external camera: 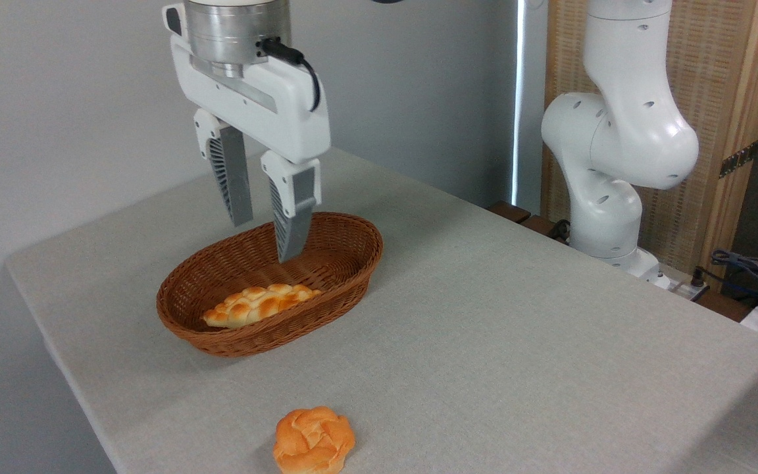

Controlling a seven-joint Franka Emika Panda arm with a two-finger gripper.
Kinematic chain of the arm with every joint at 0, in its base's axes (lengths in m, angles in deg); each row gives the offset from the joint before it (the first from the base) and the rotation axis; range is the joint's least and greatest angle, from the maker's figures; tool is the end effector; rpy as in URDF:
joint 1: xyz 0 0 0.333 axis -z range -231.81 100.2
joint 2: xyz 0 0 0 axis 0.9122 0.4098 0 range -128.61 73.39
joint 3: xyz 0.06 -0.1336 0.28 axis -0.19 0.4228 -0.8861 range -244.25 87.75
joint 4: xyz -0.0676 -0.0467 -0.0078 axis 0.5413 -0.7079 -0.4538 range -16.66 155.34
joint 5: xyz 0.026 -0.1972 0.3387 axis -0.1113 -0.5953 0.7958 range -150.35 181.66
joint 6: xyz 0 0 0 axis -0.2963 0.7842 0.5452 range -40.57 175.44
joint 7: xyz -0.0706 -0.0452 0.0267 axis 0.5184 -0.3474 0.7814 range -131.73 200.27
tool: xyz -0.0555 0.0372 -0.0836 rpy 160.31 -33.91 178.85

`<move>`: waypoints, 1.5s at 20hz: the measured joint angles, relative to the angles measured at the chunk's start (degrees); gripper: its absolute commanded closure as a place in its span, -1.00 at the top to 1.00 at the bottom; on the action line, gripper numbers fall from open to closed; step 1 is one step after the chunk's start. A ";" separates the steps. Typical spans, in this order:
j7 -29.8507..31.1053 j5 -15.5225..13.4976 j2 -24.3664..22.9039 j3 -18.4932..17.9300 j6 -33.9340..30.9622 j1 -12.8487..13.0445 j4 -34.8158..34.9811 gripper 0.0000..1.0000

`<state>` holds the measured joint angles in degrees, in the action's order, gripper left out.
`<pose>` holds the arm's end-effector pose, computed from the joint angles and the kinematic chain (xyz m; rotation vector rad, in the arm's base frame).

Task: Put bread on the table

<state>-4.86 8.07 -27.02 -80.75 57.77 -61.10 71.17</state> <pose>0.5689 -0.0347 0.6160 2.8487 -1.0562 0.1868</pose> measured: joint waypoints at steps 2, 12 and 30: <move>1.12 0.00 0.10 1.34 0.00 -0.03 0.00 1.00; -0.53 0.01 0.22 4.49 -0.53 -5.49 0.05 1.00; -1.44 5.48 0.21 5.77 -4.42 -5.60 0.01 1.00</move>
<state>-6.29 13.55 -26.81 -74.98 53.35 -66.70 71.18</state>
